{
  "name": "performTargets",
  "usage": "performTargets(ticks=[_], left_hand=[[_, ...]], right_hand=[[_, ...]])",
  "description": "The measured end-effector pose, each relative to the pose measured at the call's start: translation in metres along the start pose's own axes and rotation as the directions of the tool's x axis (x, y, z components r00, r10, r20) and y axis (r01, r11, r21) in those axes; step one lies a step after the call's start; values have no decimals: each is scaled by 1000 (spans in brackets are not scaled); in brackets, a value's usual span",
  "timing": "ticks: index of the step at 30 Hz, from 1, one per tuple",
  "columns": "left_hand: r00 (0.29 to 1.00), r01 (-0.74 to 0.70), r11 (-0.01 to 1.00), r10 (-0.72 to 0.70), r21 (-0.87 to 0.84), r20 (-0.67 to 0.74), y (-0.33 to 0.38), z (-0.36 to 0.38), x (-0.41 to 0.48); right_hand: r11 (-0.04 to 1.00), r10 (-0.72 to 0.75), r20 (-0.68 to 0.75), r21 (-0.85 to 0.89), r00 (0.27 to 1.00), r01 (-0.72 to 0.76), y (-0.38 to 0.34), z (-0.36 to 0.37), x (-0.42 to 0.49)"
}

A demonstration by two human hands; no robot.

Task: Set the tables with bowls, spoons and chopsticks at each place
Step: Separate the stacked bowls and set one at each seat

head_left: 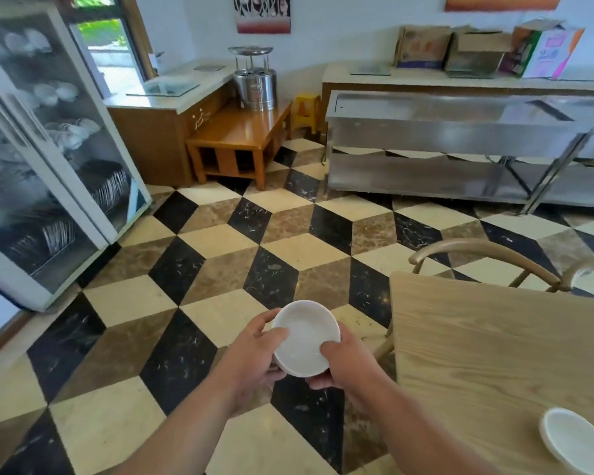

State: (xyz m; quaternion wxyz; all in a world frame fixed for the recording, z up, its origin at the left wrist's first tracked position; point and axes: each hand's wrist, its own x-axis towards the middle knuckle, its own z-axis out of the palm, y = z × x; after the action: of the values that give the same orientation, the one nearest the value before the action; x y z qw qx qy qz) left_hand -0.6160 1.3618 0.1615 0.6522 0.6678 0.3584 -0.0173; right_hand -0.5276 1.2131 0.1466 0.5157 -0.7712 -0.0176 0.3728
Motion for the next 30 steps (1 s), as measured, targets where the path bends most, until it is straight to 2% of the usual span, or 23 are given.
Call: performTargets(ticks=[3,10,16,21,28,30], left_hand=[[1000,21,1000,-21,3,9,17,1,30],[998,14,989,-24,151,66,80,15,144],[994,75,981,-87,179,61,161,38,253],[992,35,982,-57,185,116,227,59,333],[970,-14,980,-34,197,242,300,88,442],[942,-30,981,-36,192,333,328,98,501]], right_hand=[[996,12,-25,88,1000,-10,-14,-7,23],[967,32,-38,253,999,-21,-55,-39,132],[953,68,-40,298,997,-53,-118,-80,239],[960,70,-103,277,992,-39,-175,-127,312],[949,69,-205,315,976,-1,-239,-179,392],[928,86,-281,371,956,26,-260,-192,437]])
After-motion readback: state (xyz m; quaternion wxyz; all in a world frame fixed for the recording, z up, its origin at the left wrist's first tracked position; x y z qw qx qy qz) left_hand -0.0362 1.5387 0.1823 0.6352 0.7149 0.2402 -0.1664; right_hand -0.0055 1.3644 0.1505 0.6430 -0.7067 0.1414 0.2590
